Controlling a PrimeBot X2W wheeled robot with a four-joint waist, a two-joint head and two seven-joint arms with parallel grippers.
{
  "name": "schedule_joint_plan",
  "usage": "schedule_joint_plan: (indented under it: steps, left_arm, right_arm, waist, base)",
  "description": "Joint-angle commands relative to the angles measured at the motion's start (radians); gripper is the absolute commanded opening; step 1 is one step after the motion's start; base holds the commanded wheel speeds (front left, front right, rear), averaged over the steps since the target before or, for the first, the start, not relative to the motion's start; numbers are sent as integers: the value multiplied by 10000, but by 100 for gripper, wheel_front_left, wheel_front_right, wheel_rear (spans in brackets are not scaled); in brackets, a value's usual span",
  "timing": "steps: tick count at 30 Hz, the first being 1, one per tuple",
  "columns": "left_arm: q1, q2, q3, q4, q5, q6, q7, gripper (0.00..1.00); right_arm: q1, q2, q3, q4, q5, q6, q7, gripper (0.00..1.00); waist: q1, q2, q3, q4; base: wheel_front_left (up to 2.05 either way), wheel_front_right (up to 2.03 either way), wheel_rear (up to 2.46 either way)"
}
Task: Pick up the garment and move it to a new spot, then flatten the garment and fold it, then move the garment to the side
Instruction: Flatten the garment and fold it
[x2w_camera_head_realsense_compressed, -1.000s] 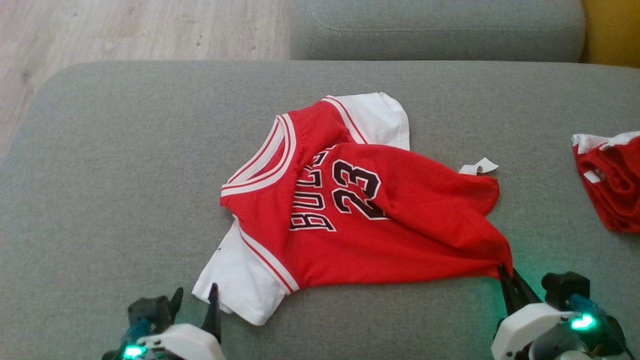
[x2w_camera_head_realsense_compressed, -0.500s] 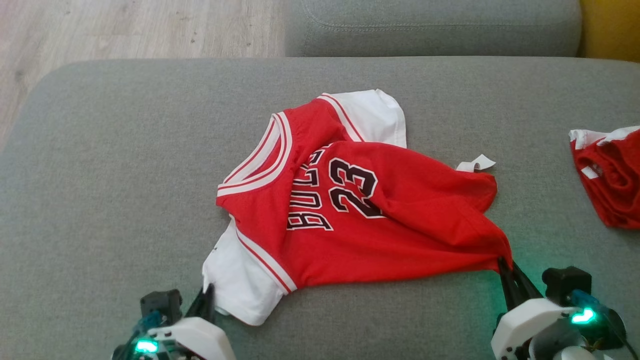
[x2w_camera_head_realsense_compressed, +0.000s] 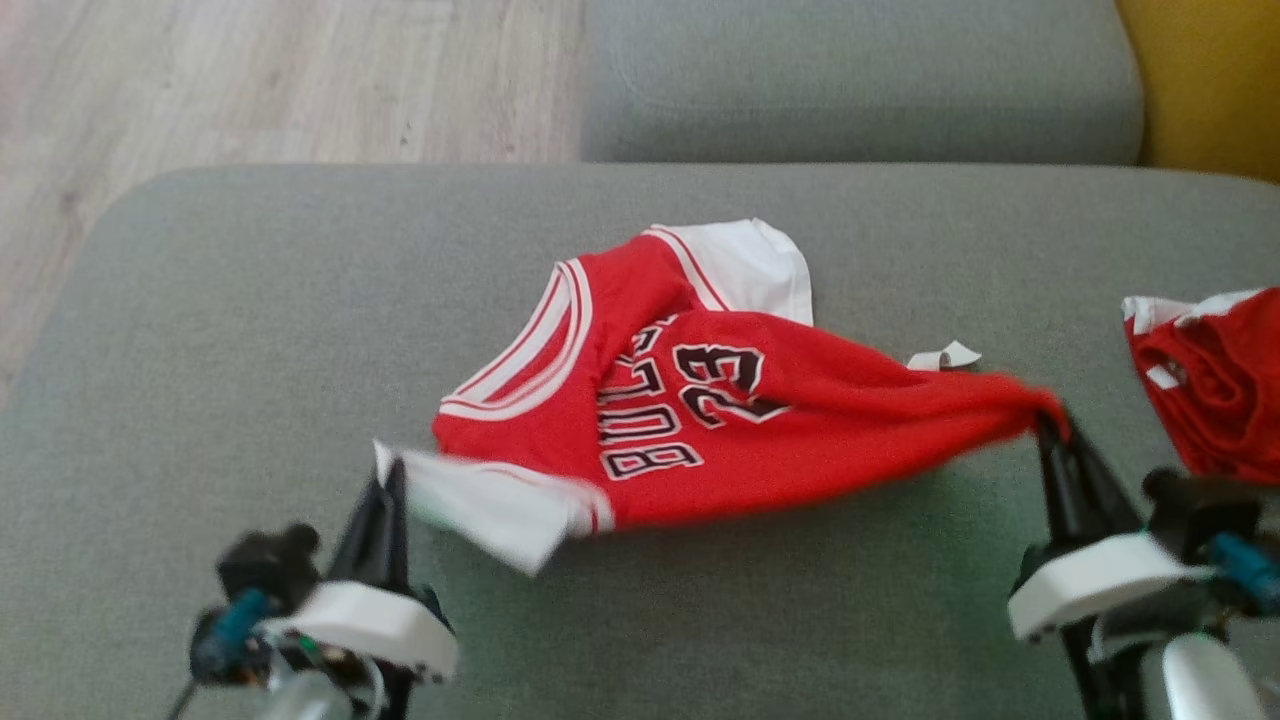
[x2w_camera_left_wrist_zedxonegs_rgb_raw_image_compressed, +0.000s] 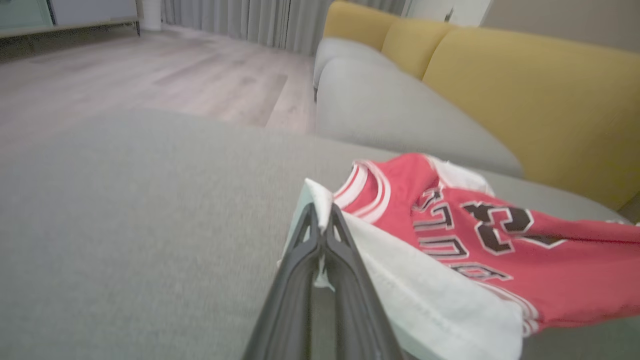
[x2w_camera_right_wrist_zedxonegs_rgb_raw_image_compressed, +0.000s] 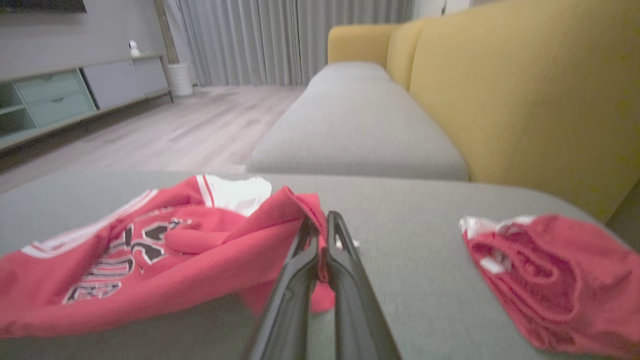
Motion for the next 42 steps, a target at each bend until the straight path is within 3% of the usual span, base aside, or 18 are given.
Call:
schedule_joint_plan:
  steps: [1,5,8,13,20,24,30,36,42]
  left_arm:
    - [-553,306,530,-467,89,97,-155,0]
    - [-656,745,1126,-2394,-19,390,-190,0]
    - [-1032,1539,1538,-4317,420,921,176,0]
    - [-2051,2506,1797,-6307,1113,1300,1109,0]
    - [-4367,3436,2069,-7539,1637,1079,2671,0]
    - [-5506,3424,1903,-7324,1615,708,3288,0]
    - [-6742,2923,1360,-6004,1432,27,3729,0]
    - [-8348,2714,1180,-4422,1684,-649,3871,0]
    - [-10849,2353,1213,-1493,2437,-1309,3236,0]
  right_arm:
    - [-598,-73,157,-532,-50,-7,-25,0]
    - [-732,-73,75,-1755,-201,-7,236,0]
    - [-879,-73,-26,-2996,-296,-7,594,0]
    - [-1074,-74,-123,-4757,-482,-7,1223,0]
    - [-1662,-431,-266,-6787,-650,-7,2147,0]
    - [-2017,-644,-315,-7180,-565,-7,2574,0]
    - [-2849,-979,-57,-6410,-399,-7,2842,0]
    - [-4791,-1290,494,-4768,-276,-7,2682,0]
    - [-8351,-1587,1222,-1414,-952,-7,1894,0]
  waist:
    - [1,0,-144,33]
    - [1,0,-366,39]
    - [1,0,-538,4]
    - [1,0,-705,-75]
    - [1,0,-714,-229]
    - [1,0,-525,-348]
    - [1,0,211,-536]
    - [1,0,1339,-858]
    - [1,0,2082,-1184]
  base:
    - [0,0,0]
    - [0,0,0]
    - [0,0,0]
    - [0,0,0]
    - [0,0,0]
    - [0,0,0]
    - [0,0,0]
    - [0,0,0]
    - [0,0,0]
